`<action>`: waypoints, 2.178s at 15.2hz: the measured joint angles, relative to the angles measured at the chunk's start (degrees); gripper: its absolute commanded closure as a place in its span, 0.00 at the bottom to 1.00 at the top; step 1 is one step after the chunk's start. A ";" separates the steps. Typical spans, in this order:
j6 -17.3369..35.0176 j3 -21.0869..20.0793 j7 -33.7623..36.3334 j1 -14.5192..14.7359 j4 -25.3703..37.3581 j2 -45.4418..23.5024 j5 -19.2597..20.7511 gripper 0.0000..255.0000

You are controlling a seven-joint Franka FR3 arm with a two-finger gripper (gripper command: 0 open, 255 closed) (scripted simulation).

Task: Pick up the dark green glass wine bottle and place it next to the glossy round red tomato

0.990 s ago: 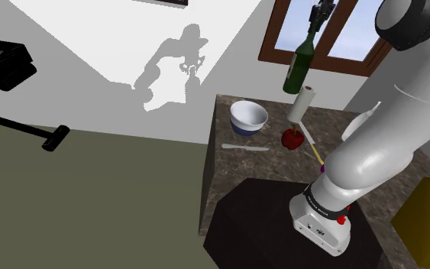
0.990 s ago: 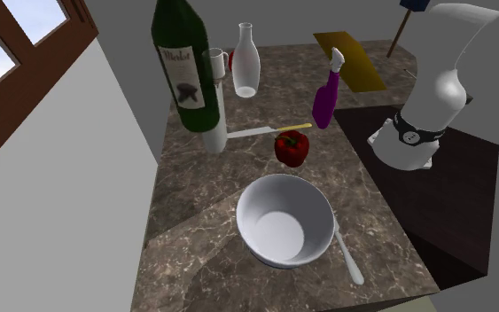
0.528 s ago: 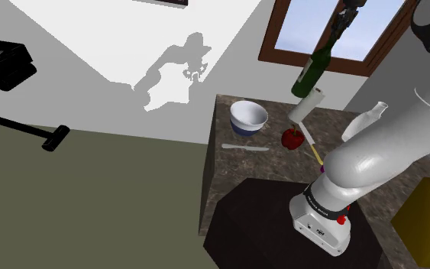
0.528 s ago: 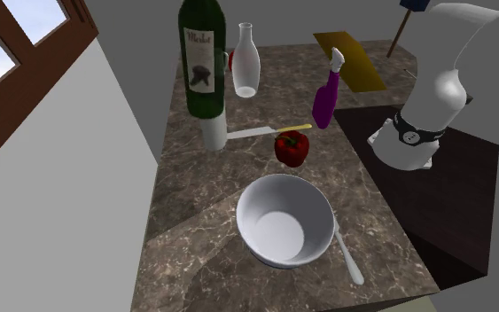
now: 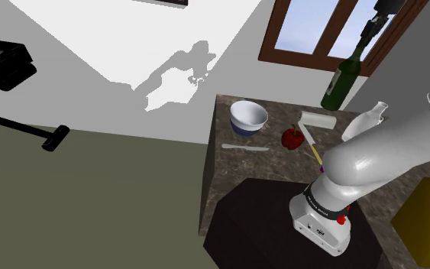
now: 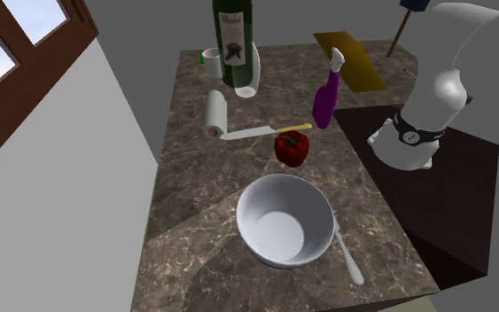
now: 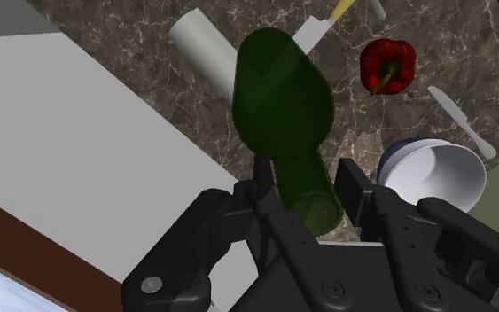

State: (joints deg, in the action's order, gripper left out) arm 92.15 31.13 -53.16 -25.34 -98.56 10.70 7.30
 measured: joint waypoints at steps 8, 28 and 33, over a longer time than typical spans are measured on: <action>0.29 5.59 -9.16 -4.05 -2.71 4.01 2.75 1.00; -0.67 31.33 -45.85 -14.33 11.11 -12.66 -9.82 1.00; -4.70 33.09 -59.11 -28.17 21.43 -26.80 -23.19 1.00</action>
State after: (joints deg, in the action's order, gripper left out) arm 87.45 64.23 -112.27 -53.51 -77.13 -16.10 -15.89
